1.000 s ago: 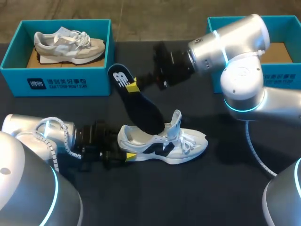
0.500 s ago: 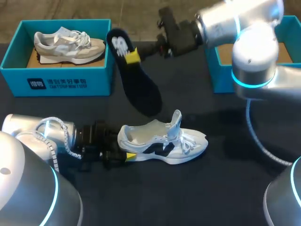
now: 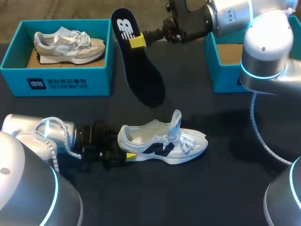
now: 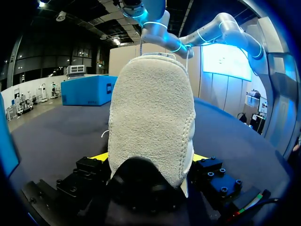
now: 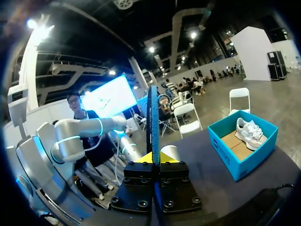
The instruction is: Take the shoe out of the shoebox, open the shoe tongue, remove and reinsert the insole, then place the shoe into the shoebox
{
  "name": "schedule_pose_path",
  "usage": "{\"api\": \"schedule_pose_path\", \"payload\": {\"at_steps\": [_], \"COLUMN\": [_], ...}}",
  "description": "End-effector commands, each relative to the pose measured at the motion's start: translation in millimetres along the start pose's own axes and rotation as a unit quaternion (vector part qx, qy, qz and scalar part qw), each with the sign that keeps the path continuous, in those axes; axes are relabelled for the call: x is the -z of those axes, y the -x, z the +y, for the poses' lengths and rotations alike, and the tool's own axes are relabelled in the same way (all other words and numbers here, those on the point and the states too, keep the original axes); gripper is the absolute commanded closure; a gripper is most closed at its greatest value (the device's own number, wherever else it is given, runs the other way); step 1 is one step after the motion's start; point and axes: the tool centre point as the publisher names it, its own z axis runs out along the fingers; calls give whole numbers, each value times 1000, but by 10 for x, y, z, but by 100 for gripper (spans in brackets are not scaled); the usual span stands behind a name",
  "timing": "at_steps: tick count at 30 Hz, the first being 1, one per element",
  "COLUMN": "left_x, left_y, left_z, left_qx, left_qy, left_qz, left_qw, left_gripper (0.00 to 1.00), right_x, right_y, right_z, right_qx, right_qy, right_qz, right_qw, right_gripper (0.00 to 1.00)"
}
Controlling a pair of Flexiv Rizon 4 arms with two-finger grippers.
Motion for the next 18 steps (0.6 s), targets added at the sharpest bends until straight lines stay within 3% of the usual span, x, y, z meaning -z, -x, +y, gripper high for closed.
{"api": "schedule_pose_path", "payload": {"at_steps": [1,5,11,18], "left_x": [-16,-16,-16,-16], "left_y": [32,32,32,32], "left_z": [37,37,37,37], "left_qx": [0,0,0,0], "left_qy": [2,2,2,2], "left_qz": [0,0,0,0], "left_qw": [1000,1000,1000,1000], "left_gripper": [100,100,100,100], "right_x": [-14,-14,102,298], "right_y": [4,4,-107,-343], "right_z": [4,4,57,71], "right_qx": [0,0,-93,-153], "right_qy": [-1,-1,-38,22], "right_qz": [-1,-1,-28,-39], "right_qw": [1000,1000,995,987], "right_gripper": [100,100,100,100]}}
